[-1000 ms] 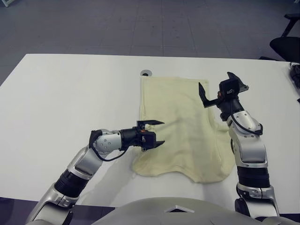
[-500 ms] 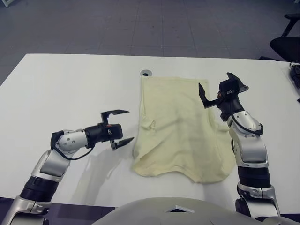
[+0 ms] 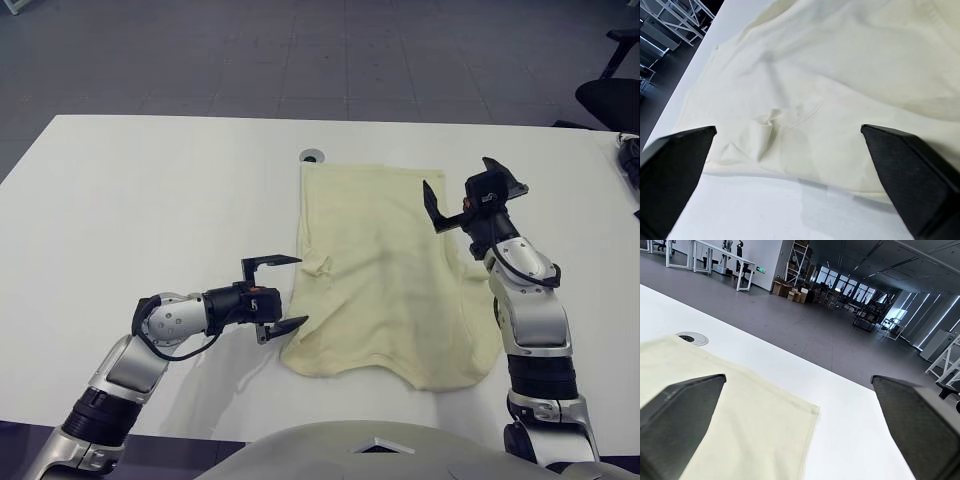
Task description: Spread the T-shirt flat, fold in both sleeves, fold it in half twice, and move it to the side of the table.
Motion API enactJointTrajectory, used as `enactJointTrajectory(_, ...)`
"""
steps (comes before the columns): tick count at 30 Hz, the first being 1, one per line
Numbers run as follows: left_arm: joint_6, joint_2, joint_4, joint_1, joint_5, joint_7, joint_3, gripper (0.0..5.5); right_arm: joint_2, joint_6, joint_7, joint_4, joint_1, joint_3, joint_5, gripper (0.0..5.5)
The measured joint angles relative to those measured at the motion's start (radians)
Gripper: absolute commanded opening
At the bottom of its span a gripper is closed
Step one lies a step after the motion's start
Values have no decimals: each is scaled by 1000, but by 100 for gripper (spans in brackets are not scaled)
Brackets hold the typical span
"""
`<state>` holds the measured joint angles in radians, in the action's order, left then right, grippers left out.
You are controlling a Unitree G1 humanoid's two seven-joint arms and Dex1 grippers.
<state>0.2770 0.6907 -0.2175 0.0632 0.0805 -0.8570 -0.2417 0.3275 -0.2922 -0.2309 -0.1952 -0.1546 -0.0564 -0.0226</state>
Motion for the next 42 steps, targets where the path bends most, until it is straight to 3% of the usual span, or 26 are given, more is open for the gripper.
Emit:
enactJointTrajectory(12, 20, 107, -45, 69, 38, -40, -29, 538, 1, 14, 0, 17, 0, 11, -18, 540)
enactJointTrajectory(21, 21, 120, -57, 87, 42, -18, -31, 538, 17, 10, -33, 5, -5, 11, -13, 540)
enactJointTrajectory(25, 21, 120, -61, 96, 46, 0, -32, 538, 110, -27, -149, -117, 28, 11, 13, 540)
enactJointTrajectory(31, -64, 84, -114, 155, -21, 39, -1, 538, 479, 93, -503, -233, 203, -30, 10, 540)
enactJointTrajectory(34, -107, -13, -174, 169, -116, 122, 46, 538, 643, 211, -628, -125, 224, -56, -20, 540)
enactJointTrajectory(42, -220, -264, -253, 96, -286, 389, 188, 538, 806, 410, -815, 106, 231, -60, -30, 540)
